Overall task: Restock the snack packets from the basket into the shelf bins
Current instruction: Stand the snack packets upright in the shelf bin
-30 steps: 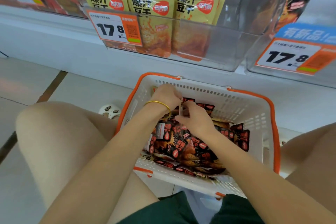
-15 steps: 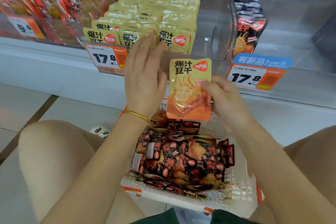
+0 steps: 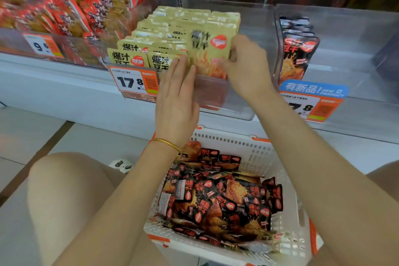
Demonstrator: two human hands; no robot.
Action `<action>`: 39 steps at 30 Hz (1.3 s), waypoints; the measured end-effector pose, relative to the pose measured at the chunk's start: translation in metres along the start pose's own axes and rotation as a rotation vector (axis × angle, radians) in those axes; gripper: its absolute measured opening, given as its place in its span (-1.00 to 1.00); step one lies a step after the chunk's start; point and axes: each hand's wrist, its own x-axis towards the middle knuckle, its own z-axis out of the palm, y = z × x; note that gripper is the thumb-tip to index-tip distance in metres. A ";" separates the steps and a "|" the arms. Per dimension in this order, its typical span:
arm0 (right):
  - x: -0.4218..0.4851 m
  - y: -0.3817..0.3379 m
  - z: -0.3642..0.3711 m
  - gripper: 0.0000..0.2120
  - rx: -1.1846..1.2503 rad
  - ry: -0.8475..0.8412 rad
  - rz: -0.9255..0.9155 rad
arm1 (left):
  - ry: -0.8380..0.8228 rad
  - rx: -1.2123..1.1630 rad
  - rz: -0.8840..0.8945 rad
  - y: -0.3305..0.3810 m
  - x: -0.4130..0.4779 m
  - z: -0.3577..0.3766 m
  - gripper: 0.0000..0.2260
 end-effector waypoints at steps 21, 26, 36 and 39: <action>-0.070 -0.007 -0.007 -0.84 0.039 0.257 -0.236 | 0.049 -0.043 -0.043 -0.017 -0.055 0.003 -0.64; -0.112 0.034 0.041 -0.86 0.034 -0.120 -0.168 | -0.294 0.048 -0.147 -0.050 -0.088 0.048 -0.75; -0.113 0.124 0.109 -0.79 -0.106 -0.657 0.171 | -1.098 0.413 0.115 -0.099 -0.109 0.140 -0.61; -0.111 0.133 0.118 -0.78 -0.120 -0.714 0.188 | -1.118 0.449 0.201 -0.102 -0.116 0.159 -0.62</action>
